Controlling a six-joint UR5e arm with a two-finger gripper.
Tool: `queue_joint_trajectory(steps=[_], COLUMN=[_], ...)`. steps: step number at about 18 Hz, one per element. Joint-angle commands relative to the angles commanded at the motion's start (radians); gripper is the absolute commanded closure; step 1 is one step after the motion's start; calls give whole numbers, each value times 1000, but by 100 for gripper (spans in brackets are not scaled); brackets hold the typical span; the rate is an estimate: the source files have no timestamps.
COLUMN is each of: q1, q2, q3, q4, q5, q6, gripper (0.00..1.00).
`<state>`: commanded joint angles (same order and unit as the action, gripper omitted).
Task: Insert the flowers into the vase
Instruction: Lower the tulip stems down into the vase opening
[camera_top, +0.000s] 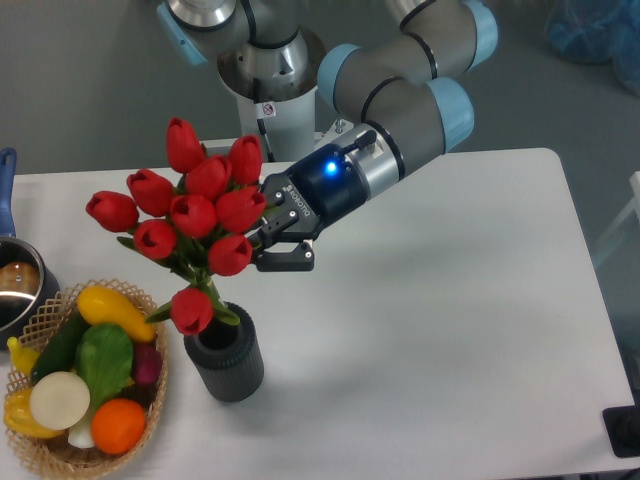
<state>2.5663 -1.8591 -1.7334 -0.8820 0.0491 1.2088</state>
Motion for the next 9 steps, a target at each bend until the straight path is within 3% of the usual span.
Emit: queue_joint_trajectory(steps=[9], q1=[0], q2=[-43], q3=[-6], q4=[5], q5=[-5], q6=[46], gripper=[81])
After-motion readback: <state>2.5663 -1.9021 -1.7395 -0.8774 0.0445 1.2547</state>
